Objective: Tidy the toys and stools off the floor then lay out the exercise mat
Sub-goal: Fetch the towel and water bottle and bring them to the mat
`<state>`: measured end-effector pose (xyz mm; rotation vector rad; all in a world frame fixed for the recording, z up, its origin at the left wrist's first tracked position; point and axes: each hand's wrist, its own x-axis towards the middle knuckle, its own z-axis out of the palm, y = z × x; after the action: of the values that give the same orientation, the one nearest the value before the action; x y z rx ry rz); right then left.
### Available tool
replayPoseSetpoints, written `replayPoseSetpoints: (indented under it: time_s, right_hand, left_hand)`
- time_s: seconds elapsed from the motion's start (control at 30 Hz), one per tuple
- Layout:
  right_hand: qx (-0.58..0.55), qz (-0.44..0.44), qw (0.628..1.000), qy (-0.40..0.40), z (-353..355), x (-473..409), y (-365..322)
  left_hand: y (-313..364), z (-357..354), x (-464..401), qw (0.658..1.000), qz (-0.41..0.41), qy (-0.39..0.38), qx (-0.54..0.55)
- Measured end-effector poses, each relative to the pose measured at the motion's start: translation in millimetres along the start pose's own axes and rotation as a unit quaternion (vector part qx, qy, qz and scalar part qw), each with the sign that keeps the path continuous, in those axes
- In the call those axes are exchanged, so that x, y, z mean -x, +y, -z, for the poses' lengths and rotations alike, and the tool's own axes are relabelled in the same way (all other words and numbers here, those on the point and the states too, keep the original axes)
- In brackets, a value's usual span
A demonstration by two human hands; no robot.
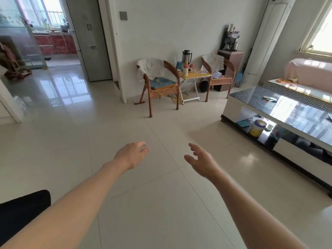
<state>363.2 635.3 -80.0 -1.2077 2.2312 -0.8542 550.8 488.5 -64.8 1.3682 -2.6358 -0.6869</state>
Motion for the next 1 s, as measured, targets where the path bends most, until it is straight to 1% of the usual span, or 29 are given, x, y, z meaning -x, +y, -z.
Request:
replayPoseSetpoints:
  time_s: [0.13,0.37,0.57,0.63,0.73,0.9,1.0]
  right_hand:
    - [0.015,0.012,0.999,-0.029,18.0,-107.3,-3.8]
    - [0.022,0.031,0.998,-0.051,38.2,-253.8,-17.8]
    - [0.021,0.029,0.998,-0.043,39.1,-388.4,-26.2]
    - [0.030,0.025,0.998,-0.046,38.2,-445.3,-30.8]
    - [0.039,0.014,0.998,-0.042,44.4,-518.8,-46.0]
    - [0.026,0.025,0.999,-0.025,52.4,-635.0,-78.9]
    - [0.020,0.033,0.999,-0.026,50.7,-690.9,-86.4]
  left_hand:
    - [4.0,14.6,-97.1,1.000,0.028,0.011,0.008]
    - [1.1,43.8,-238.6,0.998,0.047,0.030,0.013]
    - [-18.5,50.9,-377.0,0.998,0.046,0.031,0.018]
    - [-29.2,58.0,-434.2,0.998,0.044,0.033,0.030]
    - [-40.4,79.6,-506.1,0.998,0.039,0.030,0.036]
    - [-51.5,122.7,-620.1,0.999,0.035,0.032,0.023]
    - [-54.3,132.4,-672.7,0.999,0.031,0.026,0.023]
